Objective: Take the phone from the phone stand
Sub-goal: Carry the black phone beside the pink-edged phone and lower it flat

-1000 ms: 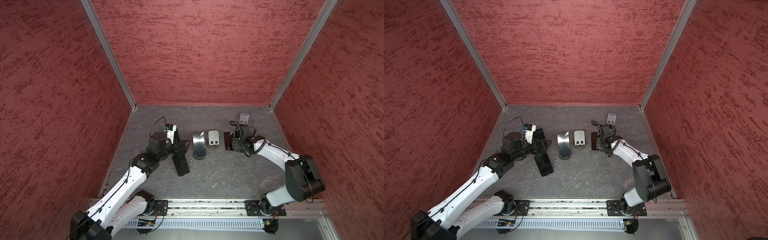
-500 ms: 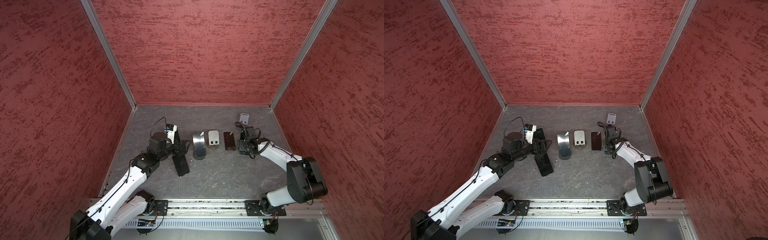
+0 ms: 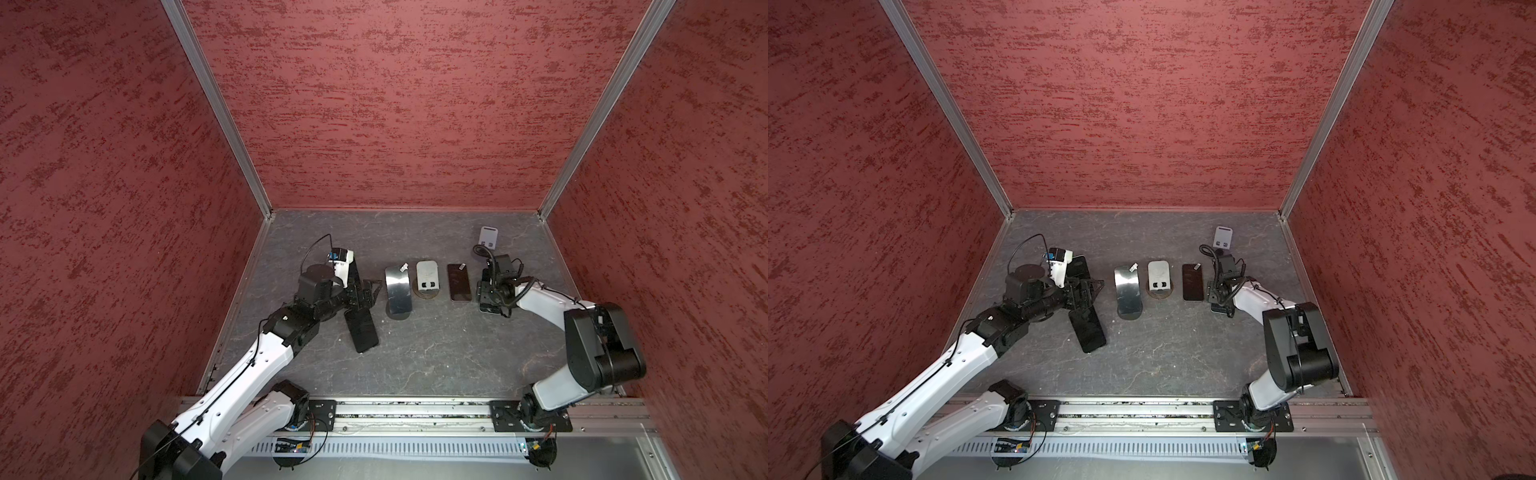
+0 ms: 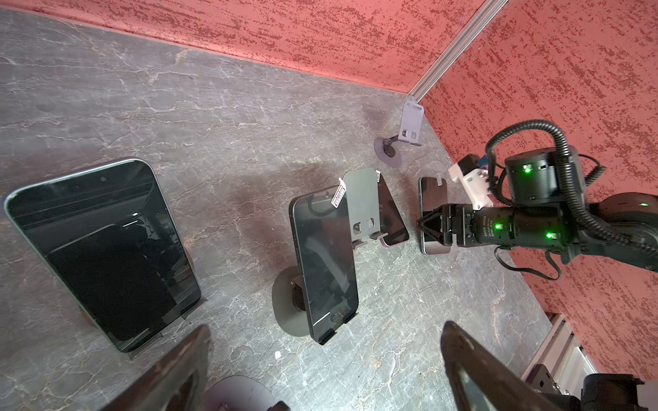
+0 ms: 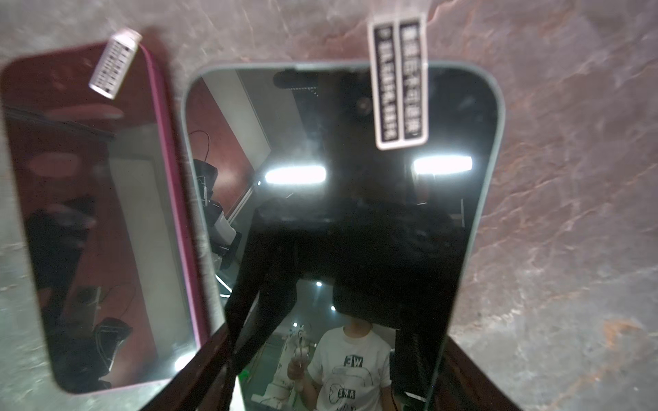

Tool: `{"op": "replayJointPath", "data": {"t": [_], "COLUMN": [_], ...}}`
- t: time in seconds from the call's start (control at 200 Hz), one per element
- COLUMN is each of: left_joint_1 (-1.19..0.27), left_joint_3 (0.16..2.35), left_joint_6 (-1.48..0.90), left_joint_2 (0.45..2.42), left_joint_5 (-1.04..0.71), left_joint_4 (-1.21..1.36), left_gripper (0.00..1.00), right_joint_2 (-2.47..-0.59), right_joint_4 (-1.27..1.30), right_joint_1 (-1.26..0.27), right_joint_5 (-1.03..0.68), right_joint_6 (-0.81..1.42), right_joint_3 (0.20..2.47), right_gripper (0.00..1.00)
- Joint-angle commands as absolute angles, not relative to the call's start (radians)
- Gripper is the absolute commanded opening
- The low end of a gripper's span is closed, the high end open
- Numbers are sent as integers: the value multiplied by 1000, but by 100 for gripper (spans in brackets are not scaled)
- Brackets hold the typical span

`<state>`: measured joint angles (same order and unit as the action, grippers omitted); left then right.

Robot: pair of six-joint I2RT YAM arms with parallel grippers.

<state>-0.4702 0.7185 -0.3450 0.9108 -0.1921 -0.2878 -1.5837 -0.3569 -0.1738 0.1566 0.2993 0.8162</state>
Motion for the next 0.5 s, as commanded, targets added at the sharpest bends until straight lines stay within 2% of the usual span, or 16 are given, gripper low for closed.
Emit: {"op": "replayJointPath", "data": {"t": [0.0, 0.491], "left_joint_1": [-477, -477], "left_joint_3": [735, 751], "left_joint_6": [-345, -336], "left_joint_2": [905, 927], "left_joint_5": [-176, -175], "left_joint_4": [-284, -280], "left_gripper": [99, 99], "right_joint_2": [-1609, -1707], "right_joint_4": [-302, -287], "right_joint_1": [-161, -153], "right_joint_5": [143, 96], "right_joint_6": [282, 237], "right_joint_3": [847, 898], "right_gripper": [63, 68]}}
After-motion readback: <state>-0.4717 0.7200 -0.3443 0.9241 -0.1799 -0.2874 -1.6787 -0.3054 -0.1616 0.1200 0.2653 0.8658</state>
